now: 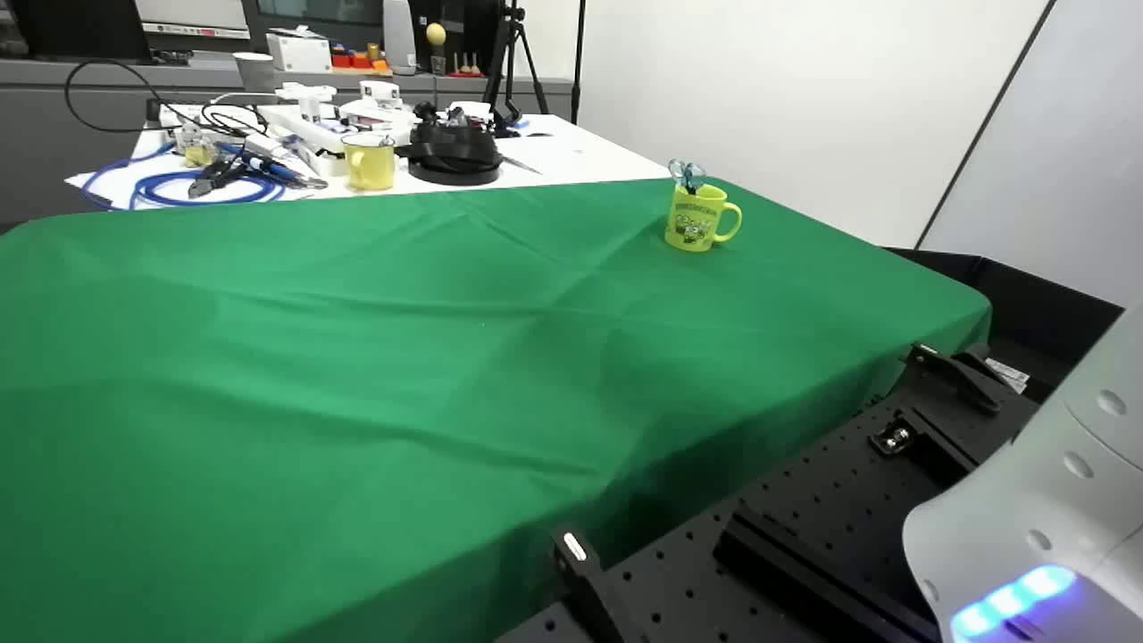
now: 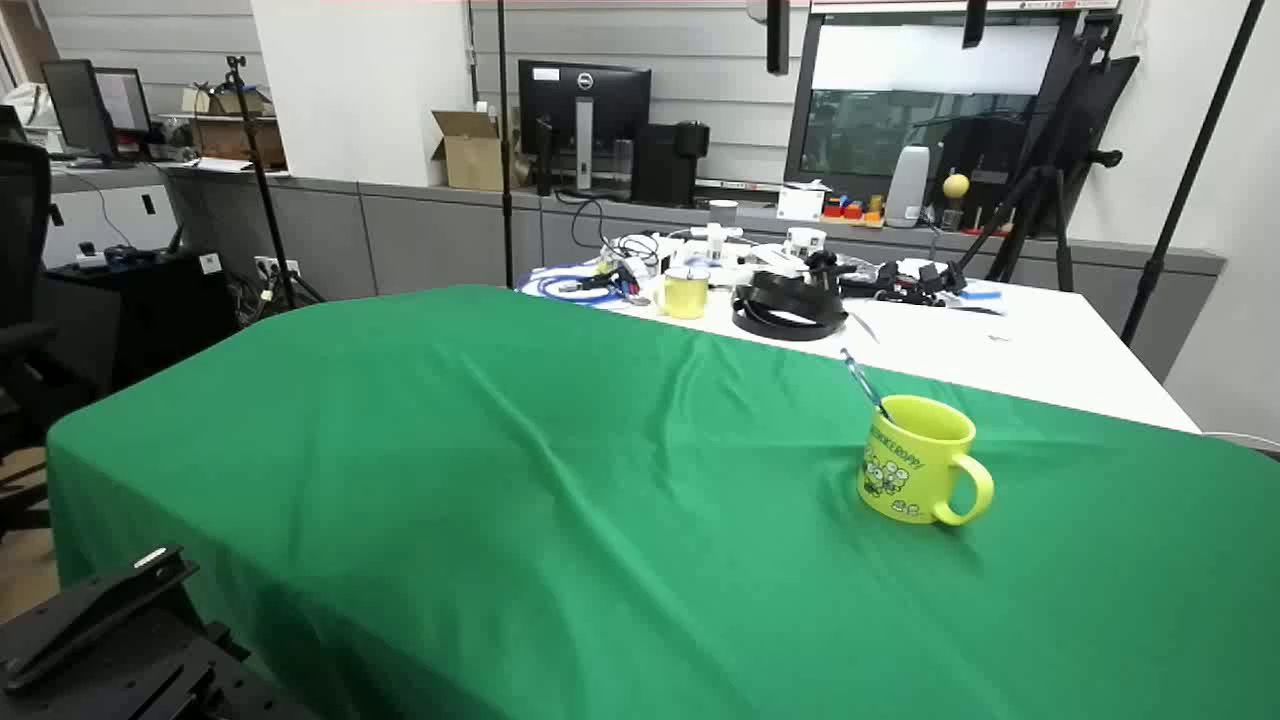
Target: Remove the scissors from the mug.
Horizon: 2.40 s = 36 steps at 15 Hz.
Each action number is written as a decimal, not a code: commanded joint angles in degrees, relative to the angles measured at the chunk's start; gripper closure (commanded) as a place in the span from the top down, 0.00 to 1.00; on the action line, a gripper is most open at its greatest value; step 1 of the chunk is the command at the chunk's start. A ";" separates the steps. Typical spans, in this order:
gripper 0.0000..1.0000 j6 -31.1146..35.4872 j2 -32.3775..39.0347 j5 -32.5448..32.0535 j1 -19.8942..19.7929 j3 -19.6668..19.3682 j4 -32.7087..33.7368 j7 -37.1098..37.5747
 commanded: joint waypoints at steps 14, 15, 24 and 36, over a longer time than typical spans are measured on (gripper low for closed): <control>1.00 -0.08 -0.02 -0.09 0.29 -0.25 0.14 0.09; 1.00 -0.08 -0.02 -0.09 0.29 -0.25 0.14 0.09; 1.00 2.95 22.61 1.74 -0.40 -2.44 21.44 -1.50; 1.00 4.42 48.30 -6.73 -0.38 -2.41 41.00 5.35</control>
